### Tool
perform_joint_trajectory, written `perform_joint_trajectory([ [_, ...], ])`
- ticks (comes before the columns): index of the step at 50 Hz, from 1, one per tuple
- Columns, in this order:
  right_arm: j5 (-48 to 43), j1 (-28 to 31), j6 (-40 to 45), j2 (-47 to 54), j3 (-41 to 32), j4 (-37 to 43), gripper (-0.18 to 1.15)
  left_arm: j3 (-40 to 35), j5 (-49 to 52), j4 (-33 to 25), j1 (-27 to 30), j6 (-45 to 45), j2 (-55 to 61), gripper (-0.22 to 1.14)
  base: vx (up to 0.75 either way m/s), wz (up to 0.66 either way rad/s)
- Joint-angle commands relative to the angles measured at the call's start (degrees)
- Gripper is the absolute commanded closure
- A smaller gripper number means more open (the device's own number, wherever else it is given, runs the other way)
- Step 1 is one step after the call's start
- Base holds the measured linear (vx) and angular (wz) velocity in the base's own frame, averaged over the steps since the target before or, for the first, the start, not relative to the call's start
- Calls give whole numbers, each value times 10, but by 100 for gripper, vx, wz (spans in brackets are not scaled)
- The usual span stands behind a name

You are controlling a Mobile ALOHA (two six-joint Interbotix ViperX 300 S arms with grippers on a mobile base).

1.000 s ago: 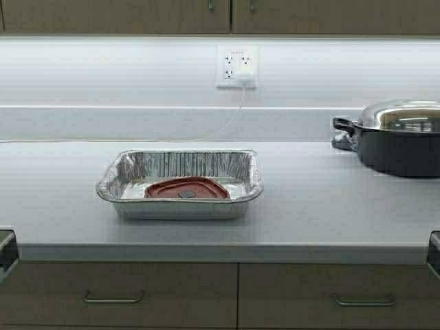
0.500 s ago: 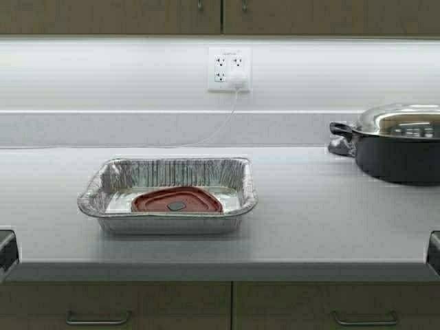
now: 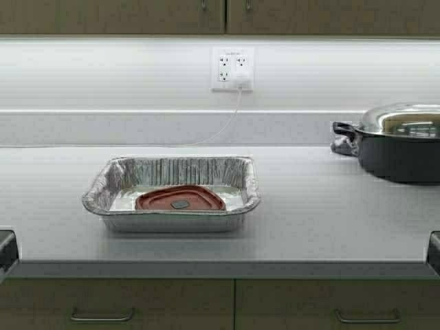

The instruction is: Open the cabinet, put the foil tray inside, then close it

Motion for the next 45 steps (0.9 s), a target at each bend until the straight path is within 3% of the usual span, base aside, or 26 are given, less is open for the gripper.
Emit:
perform_joint_trajectory([
  [1, -33, 25, -90, 38, -63, 112, -6, -84, -39, -44, -23, 17, 77, -10, -1, -1],
  [9, -46, 36, -195, 95, -141, 236, -6, -160, -108, -128, -36, 61, 174, -10, 0, 0],
  [18, -47, 35, -207, 149, -205, 258, -6, -229, -161, -198, -35, 89, 259, -10, 0, 0],
  [45, -27, -7, -207, 233, -320, 270, -1, -357, -184, -217, -31, 91, 378, -6, 1, 0],
])
